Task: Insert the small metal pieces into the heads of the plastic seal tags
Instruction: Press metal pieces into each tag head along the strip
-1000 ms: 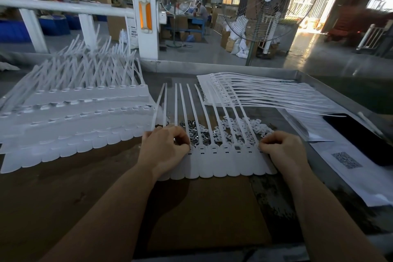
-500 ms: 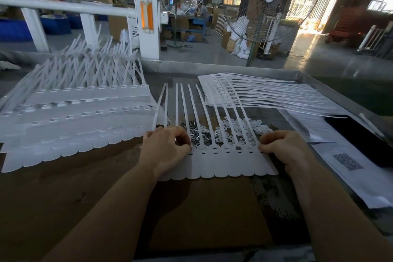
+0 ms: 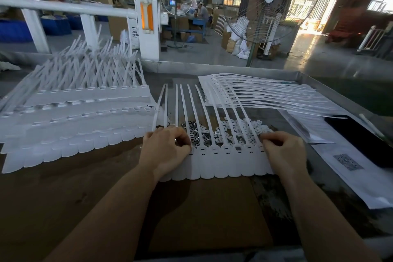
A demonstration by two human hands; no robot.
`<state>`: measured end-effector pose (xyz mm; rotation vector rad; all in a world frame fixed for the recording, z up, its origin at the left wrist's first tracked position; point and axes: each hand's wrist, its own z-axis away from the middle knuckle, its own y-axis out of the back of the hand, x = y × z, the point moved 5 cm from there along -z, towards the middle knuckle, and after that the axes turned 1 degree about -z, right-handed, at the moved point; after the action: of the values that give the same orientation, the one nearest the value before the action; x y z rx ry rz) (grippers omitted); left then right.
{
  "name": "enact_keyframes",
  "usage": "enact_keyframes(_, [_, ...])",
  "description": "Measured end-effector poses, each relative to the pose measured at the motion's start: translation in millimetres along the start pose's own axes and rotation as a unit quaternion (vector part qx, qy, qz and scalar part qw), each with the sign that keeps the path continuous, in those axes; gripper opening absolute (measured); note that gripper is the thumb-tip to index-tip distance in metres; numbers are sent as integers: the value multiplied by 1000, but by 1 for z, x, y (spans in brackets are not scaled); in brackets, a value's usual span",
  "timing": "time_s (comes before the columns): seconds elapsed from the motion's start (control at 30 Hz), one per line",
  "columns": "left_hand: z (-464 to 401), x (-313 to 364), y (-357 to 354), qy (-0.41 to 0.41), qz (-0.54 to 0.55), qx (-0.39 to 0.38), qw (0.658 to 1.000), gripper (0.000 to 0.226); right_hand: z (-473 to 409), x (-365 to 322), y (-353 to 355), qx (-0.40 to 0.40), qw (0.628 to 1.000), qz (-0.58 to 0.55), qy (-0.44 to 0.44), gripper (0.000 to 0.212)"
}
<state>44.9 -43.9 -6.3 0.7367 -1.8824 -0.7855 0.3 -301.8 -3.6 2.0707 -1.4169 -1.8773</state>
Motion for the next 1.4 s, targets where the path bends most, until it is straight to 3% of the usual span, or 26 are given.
enact_keyframes(0.13, [2,2,1,0,0,-4,1000,25,13,-24,-1,30,990,70,115,17])
enact_keyframes(0.33, [4,4,1,0,11,-11,1000,25,35,-64,-39,-109,955,111,254,18])
enact_keyframes(0.5, [4,2,10,35,76,40,996,31,51,-83,-70,-161,930,128,305,25])
enact_keyframes(0.87, [3,-12,24,149,159,139,966,29,59,-75,-79,-159,922,150,319,30])
enact_keyframes(1.0, [8,-16,32,173,135,182,959,30,59,-74,-79,-157,923,148,318,29])
enact_keyframes(1.13, [12,-21,34,210,112,177,955,24,59,-72,-77,-132,931,157,303,29])
enact_keyframes(1.3, [11,-25,28,235,101,139,956,17,44,-56,-46,42,975,176,133,30])
enact_keyframes(1.4, [11,-28,26,238,107,140,955,20,37,-43,-30,78,985,152,18,34])
